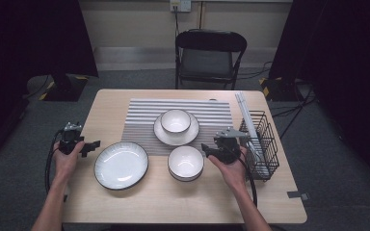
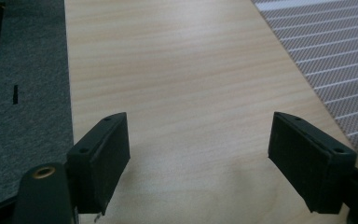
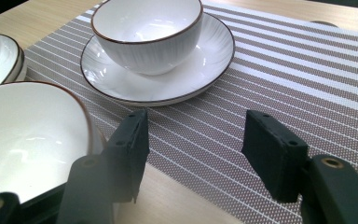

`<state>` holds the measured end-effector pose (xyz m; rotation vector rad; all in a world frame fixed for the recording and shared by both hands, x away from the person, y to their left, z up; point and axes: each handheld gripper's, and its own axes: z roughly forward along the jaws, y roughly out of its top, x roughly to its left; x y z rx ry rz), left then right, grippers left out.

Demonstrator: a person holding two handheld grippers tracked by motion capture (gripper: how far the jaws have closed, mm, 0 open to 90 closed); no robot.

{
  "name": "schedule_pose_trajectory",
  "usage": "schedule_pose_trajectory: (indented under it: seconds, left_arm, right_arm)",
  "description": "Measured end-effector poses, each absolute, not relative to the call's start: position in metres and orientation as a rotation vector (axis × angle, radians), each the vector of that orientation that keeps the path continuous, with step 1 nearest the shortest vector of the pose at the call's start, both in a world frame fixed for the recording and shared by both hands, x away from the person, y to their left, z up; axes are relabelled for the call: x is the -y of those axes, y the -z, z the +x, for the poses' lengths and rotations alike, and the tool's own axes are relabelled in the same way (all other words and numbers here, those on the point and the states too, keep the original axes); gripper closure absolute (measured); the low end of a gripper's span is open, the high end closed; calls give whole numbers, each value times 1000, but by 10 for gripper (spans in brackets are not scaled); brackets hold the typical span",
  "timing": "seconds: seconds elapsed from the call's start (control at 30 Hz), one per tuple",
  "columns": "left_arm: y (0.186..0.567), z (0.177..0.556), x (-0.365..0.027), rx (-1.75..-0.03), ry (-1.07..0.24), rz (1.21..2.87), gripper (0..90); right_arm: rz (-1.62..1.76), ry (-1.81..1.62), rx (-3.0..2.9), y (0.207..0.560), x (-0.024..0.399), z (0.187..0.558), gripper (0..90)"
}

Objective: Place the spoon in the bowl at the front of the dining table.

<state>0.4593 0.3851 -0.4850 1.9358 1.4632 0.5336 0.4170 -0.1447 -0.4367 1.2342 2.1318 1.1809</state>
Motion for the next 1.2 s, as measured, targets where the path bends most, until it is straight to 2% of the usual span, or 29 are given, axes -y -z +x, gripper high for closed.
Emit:
schedule_pose_trajectory:
  seconds: [0.27,0.67,1.0,1.1,1.2]
  left_arm:
    - [494,464,-379,-1453,-578,2015,203]
    - [498,465,-378,-1451,-597,1977,139]
    - [500,466,-377,-1439,-592,1970,101]
    - [497,466,-373,-1430,-608,1999,151]
    - [499,466,-372,-1400,-583,1991,144]
  right_arm:
    - [1224,-1202,-2136,422,144,408,444]
    - [1204,-1239,-2125,395,149,390,439]
    - [1190,-1263,-2101,375,168,372,460]
    - [1184,-1261,-2089,371,176,368,468]
    - [1200,-1267,-2065,370,185,364,449]
